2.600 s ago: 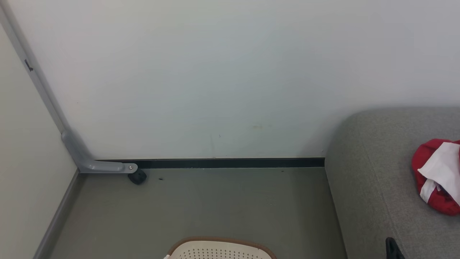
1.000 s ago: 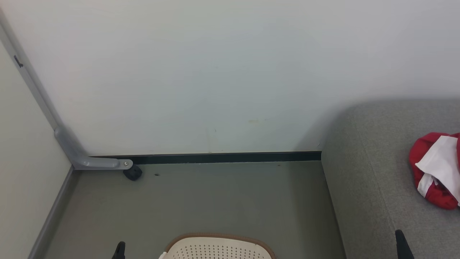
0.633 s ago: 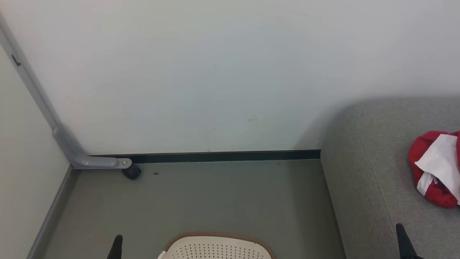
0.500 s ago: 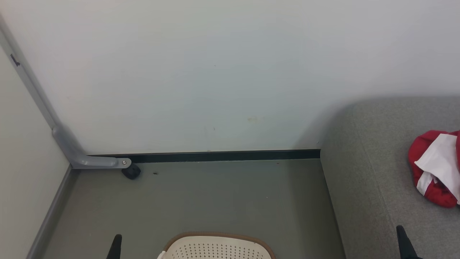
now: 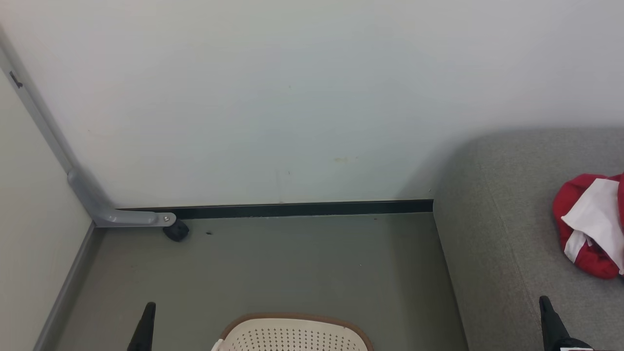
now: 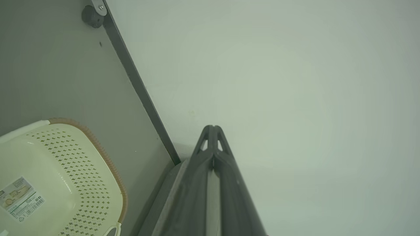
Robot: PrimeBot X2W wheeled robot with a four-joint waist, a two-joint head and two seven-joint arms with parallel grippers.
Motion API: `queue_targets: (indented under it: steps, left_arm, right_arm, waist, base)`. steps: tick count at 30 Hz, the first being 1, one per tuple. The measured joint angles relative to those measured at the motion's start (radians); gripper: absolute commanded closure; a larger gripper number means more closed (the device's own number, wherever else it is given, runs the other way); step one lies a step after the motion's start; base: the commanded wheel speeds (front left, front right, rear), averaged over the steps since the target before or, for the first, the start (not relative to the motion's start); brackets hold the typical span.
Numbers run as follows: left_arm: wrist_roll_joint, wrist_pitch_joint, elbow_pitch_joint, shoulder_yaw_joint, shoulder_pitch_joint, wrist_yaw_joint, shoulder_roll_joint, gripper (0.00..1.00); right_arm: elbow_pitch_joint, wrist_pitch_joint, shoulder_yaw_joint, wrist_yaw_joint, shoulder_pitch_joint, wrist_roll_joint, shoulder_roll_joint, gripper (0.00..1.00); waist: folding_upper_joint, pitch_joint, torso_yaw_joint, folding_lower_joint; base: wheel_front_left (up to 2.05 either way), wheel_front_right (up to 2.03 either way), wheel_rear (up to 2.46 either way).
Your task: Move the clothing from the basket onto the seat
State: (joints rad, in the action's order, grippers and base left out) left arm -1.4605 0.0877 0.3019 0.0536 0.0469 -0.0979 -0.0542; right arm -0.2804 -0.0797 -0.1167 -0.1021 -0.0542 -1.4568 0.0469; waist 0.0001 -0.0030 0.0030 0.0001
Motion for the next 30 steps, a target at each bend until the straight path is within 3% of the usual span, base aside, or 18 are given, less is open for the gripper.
queue_targets:
  steps: [10, 30]
  left_arm:
    - [-0.123, 0.025, 0.000, 0.032, 0.019, -0.018, 0.011, 1.00]
    - [-0.140, 0.025, 0.000, 0.033, 0.029, -0.025, 0.014, 1.00]
  right_arm:
    - [-0.020, -0.031, -0.019, -0.016, -0.026, -0.135, -0.003, 1.00]
    - [-0.021, -0.034, -0.021, -0.017, -0.027, -0.137, -0.004, 1.00]
  waist:
    - [0.0000, 0.005, -0.003, 0.0000]
    - [0.0000, 0.005, -0.003, 0.0000]
  base:
    - [0.00, 0.00, 0.00]
    - [0.00, 0.00, 0.00]
